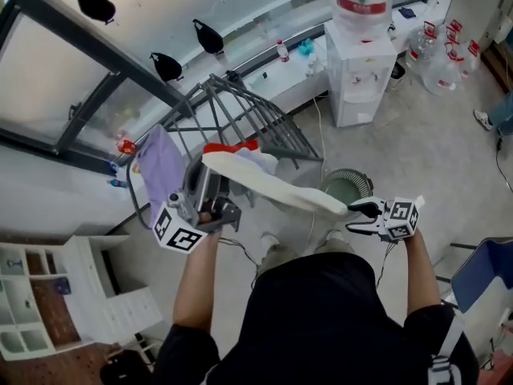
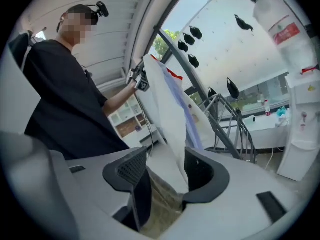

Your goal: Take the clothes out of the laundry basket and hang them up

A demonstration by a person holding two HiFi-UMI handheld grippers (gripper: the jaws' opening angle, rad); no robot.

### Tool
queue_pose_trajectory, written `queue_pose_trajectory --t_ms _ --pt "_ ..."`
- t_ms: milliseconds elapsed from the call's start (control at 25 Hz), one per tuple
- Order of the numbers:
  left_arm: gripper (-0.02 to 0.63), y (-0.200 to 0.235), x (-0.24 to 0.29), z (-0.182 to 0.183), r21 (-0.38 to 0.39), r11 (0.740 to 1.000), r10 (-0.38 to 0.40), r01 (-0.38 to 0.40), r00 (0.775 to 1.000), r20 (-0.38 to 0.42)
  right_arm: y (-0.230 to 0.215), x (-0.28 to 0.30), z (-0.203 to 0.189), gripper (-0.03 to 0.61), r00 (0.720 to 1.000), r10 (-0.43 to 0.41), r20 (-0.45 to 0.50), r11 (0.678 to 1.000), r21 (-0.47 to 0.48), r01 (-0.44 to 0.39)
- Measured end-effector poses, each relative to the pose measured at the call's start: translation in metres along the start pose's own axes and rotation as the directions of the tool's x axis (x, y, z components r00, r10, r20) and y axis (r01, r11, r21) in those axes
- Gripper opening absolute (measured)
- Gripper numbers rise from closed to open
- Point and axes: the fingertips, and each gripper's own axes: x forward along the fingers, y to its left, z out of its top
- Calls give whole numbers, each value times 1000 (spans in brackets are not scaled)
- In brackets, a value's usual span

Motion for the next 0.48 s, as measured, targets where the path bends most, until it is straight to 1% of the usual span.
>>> queue_pose_trajectory --t_ms 80,160,200,240,280,320,360,400,440,480 --pt "14 4 -10 14 6 1000 3 -3 1000 20 -16 -4 -13 206 993 5 -117 999 40 0" --pt "14 10 -19 33 -6 1000 7 -7 998 64 -24 -9 -22 206 976 28 -216 997 81 -11" --pt "14 12 -24 42 -16 1000 4 -3 996 87 -28 -12 -19 206 972 23 -232 997 75 -5" --pt "14 12 -28 50 -26 1000 -6 9 994 105 -31 -13 -7 207 978 -3 -208 999 49 14" --pt "14 10 -32 57 -33 999 -25 29 993 117 -34 -11 16 207 990 -47 -137 999 12 49" --pt "14 8 -37 64 -37 998 -48 53 991 123 -35 -5 49 207 995 -95 -27 995 -30 94" --pt "14 5 -41 71 -37 996 -72 77 989 125 -35 4 86 207 986 -133 99 988 -68 140" --pt "14 3 -46 76 -35 995 -92 97 988 127 -34 18 123 207 965 -151 214 980 -100 175" --pt "14 1 -49 79 -33 993 -106 111 986 128 -31 34 156 206 941 -149 304 973 -124 194" --pt "14 0 -51 80 -33 992 -116 121 985 129 -23 51 185 206 919 -134 370 970 -143 198"
